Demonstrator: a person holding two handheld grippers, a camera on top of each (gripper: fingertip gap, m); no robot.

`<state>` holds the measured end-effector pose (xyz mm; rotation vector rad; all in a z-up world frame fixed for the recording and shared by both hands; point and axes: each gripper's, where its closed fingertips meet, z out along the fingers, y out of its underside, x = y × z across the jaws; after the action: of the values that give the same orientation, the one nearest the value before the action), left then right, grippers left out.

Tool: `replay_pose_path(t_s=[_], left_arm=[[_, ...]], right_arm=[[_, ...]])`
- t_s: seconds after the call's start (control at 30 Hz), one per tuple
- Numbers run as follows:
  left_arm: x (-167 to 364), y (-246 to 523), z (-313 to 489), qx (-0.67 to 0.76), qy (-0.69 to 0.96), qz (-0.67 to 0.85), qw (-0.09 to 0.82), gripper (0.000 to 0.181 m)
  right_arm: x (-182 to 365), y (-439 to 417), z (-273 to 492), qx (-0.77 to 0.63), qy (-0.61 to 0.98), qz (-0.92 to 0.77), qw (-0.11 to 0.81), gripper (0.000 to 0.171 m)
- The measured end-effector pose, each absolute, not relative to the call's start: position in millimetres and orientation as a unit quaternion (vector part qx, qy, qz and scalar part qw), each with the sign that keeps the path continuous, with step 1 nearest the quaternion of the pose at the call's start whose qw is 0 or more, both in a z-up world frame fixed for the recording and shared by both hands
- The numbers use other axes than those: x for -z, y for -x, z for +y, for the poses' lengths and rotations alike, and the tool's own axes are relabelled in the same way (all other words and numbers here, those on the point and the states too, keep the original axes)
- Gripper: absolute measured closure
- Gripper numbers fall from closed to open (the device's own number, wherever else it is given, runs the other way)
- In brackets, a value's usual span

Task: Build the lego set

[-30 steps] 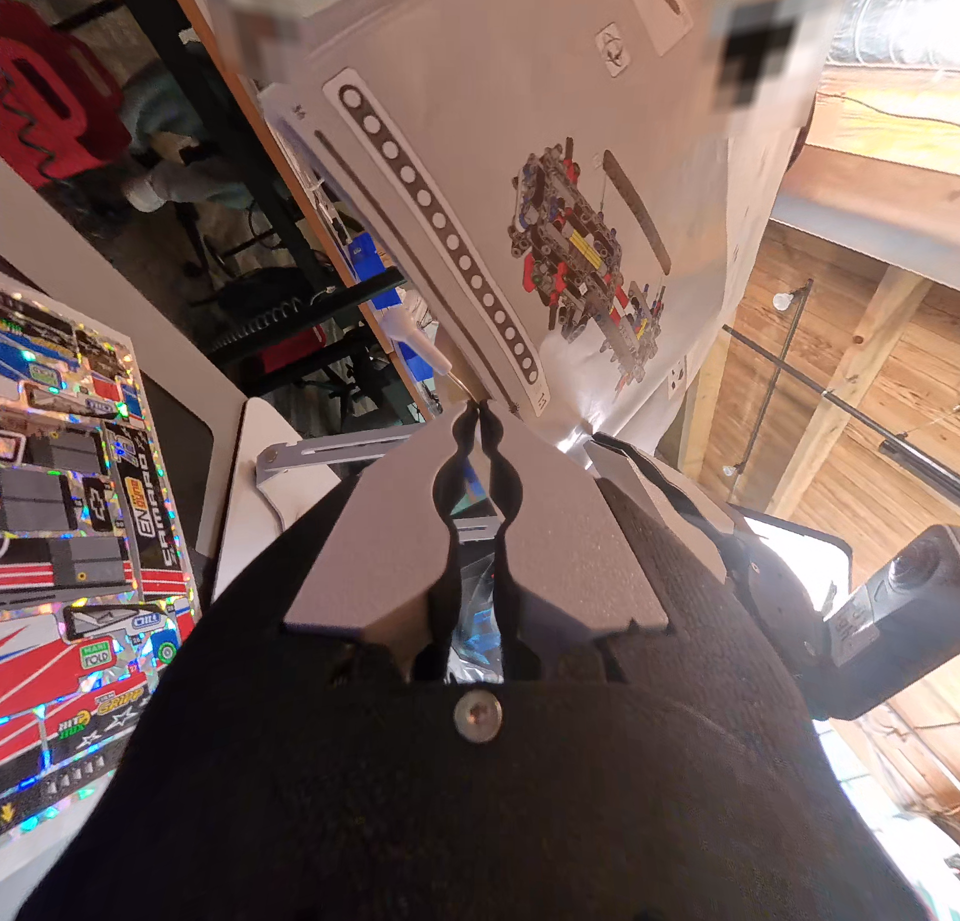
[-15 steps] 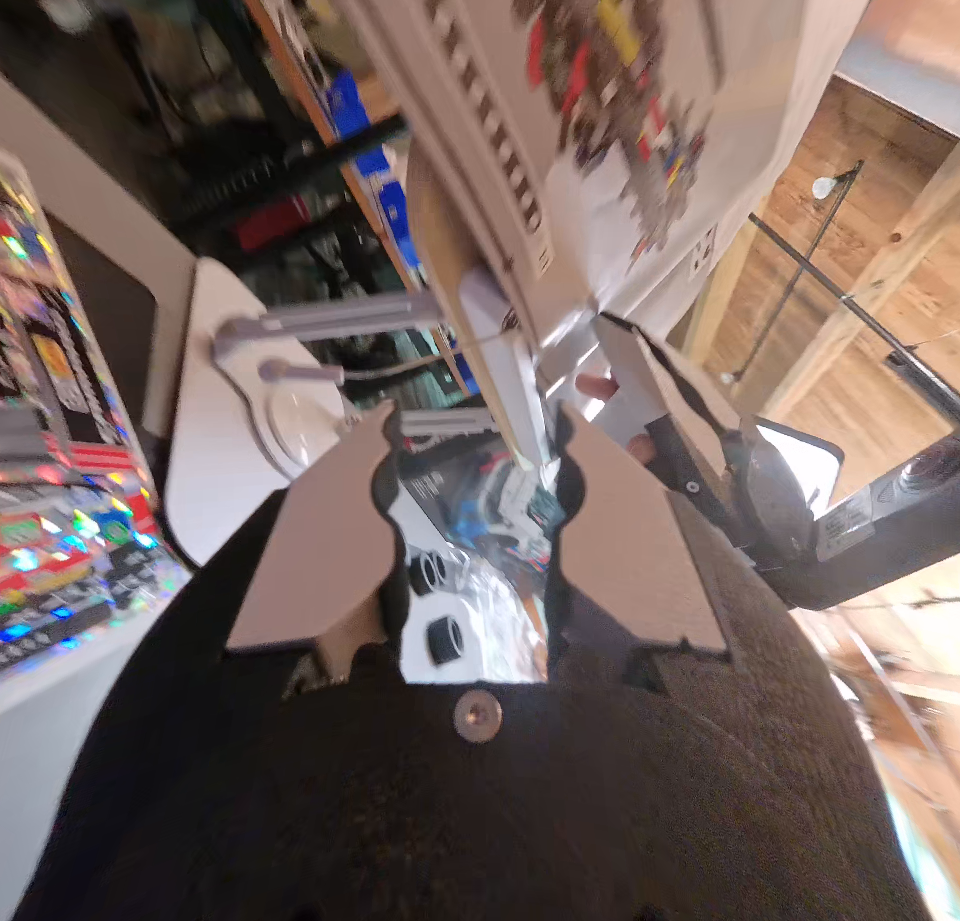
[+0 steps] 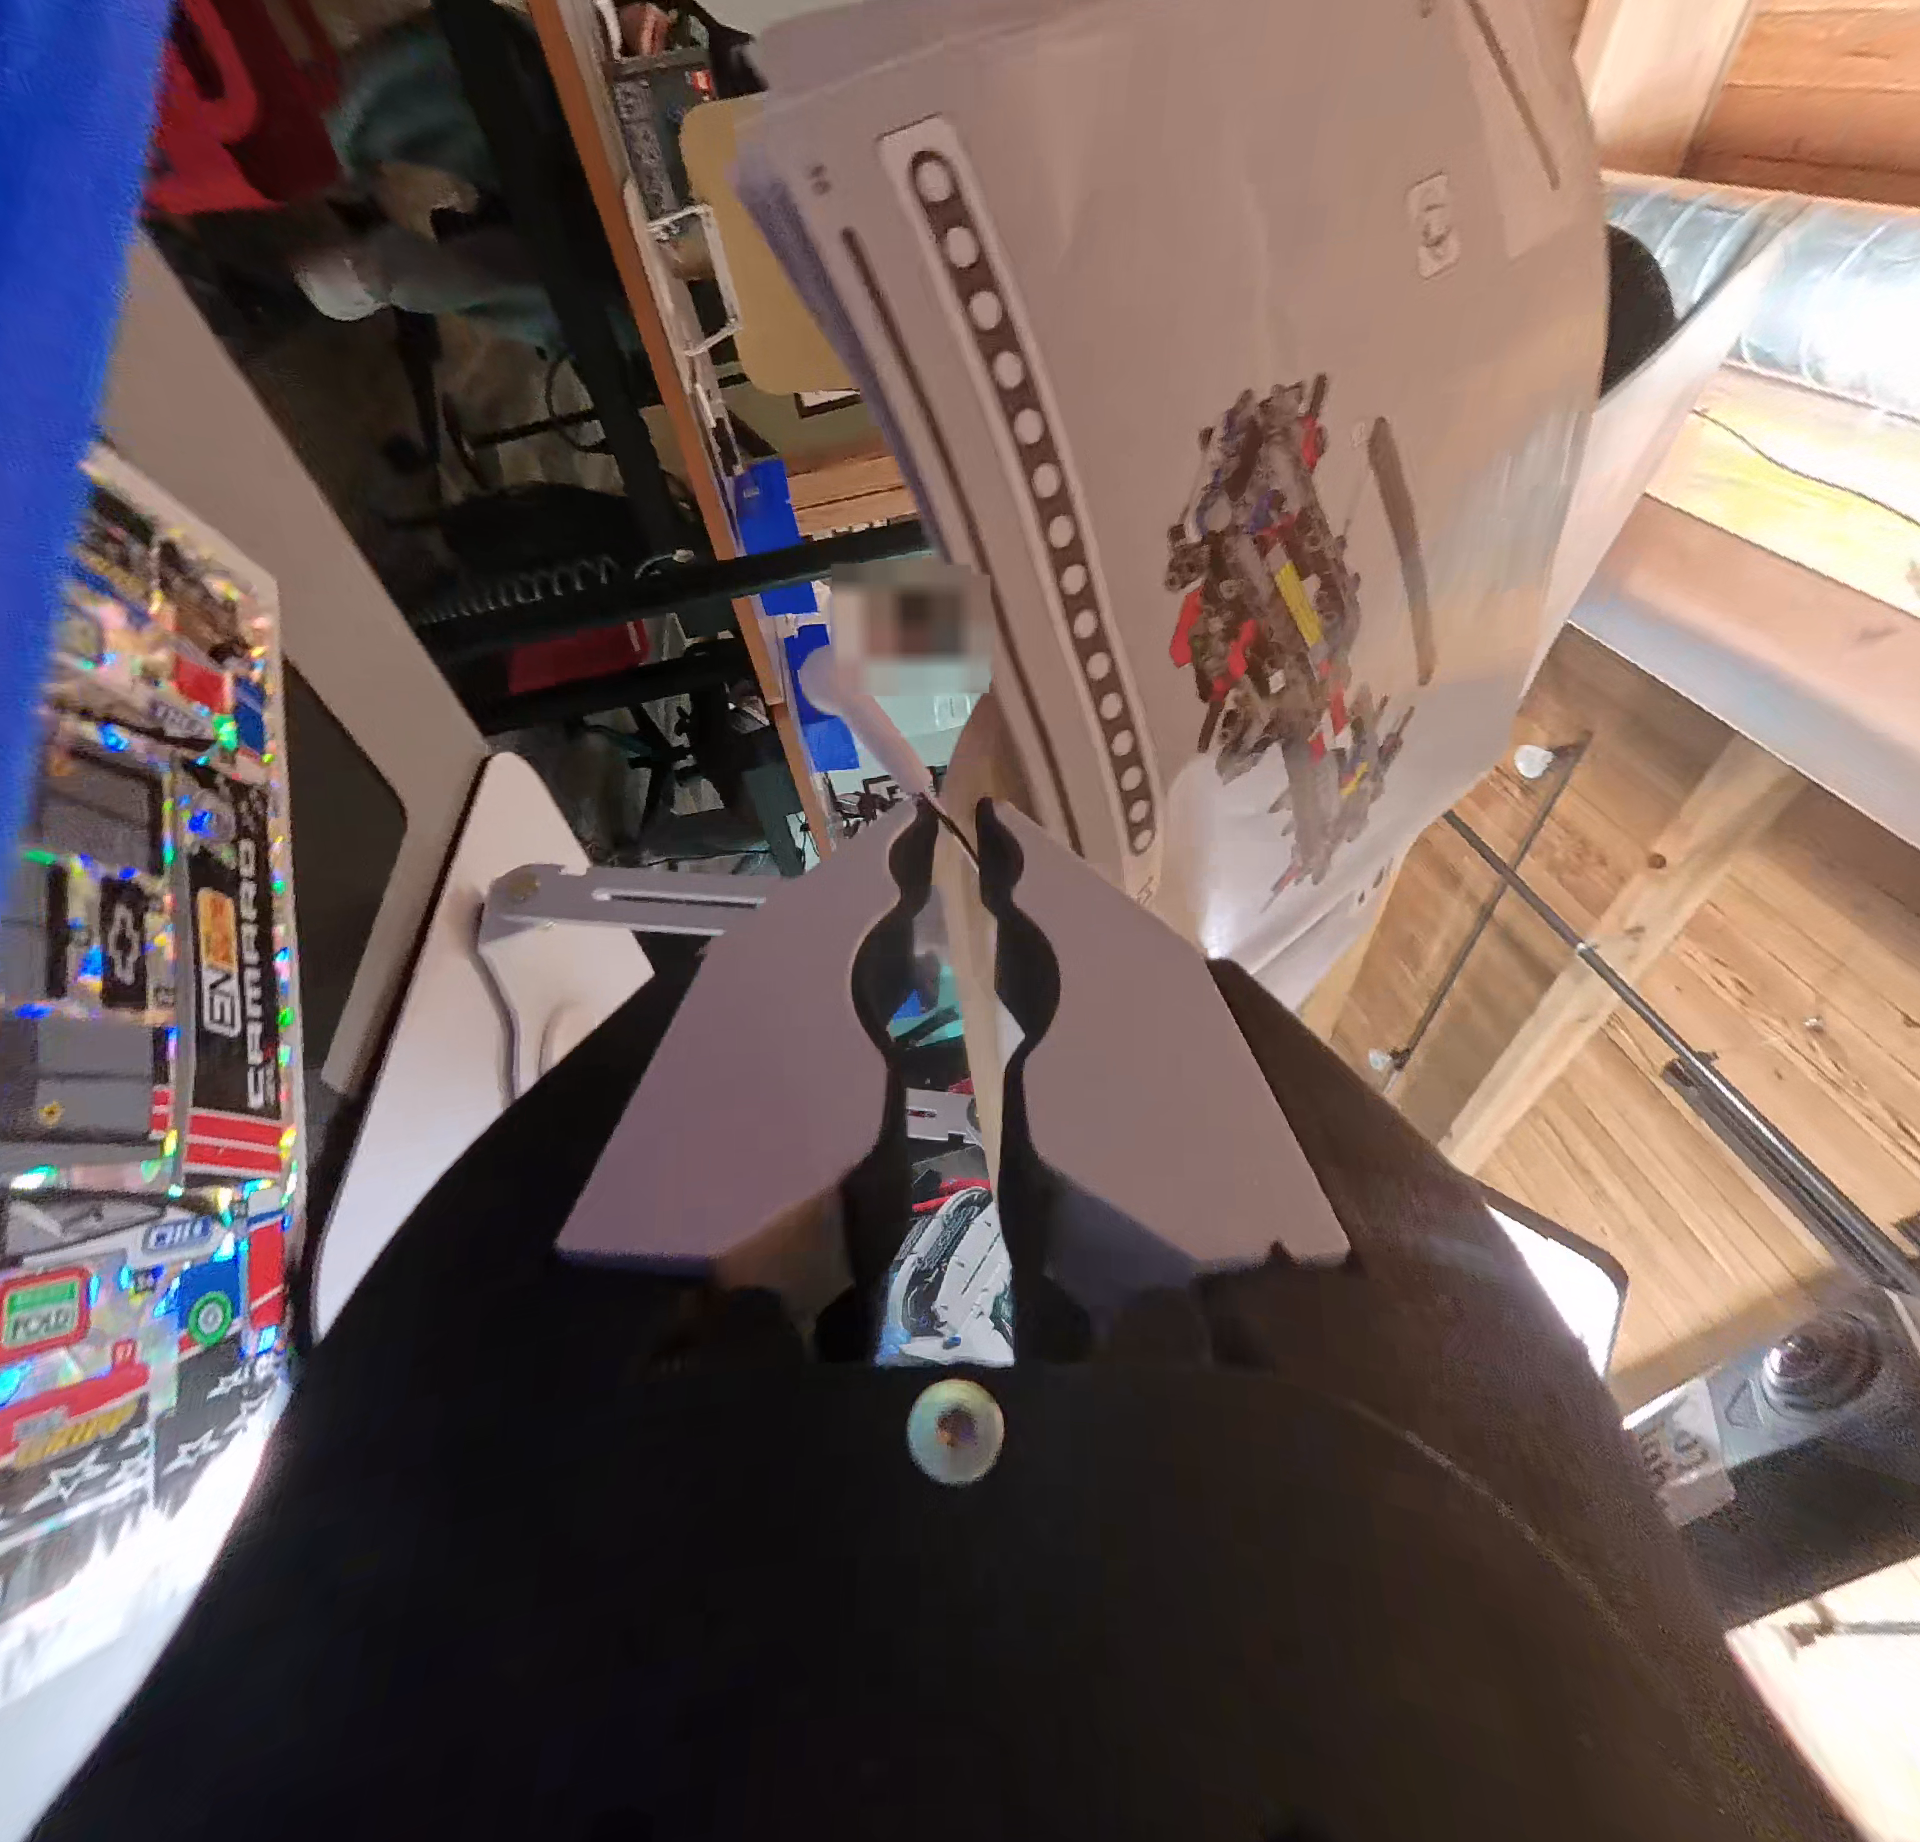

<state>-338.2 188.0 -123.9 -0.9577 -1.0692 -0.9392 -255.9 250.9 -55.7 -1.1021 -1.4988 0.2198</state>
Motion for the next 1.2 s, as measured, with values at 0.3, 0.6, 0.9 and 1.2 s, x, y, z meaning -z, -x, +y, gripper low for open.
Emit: replay_pose_path(t_s=[0.3, 0.6, 0.9, 1.2], left_arm=[[97, 329, 174, 0.336, 0.479, -0.424, 0.692, 0.180], [66, 318, 189, 0.205, 0.607, -0.260, 0.722, 0.181], [53, 282, 227, 0.096, 0.707, -0.042, 0.699, 0.181], [67, 256, 239, 0.028, 0.749, 0.070, 0.658, 0.180]], right_arm=[[55, 257, 253, -0.088, 0.486, -0.636, 0.593, 0.171], [56, 259, 253, -0.086, 0.486, -0.634, 0.595, 0.171], [56, 260, 251, -0.096, 0.486, -0.635, 0.593, 0.171], [58, 251, 246, -0.101, 0.484, -0.647, 0.581, 0.157]])
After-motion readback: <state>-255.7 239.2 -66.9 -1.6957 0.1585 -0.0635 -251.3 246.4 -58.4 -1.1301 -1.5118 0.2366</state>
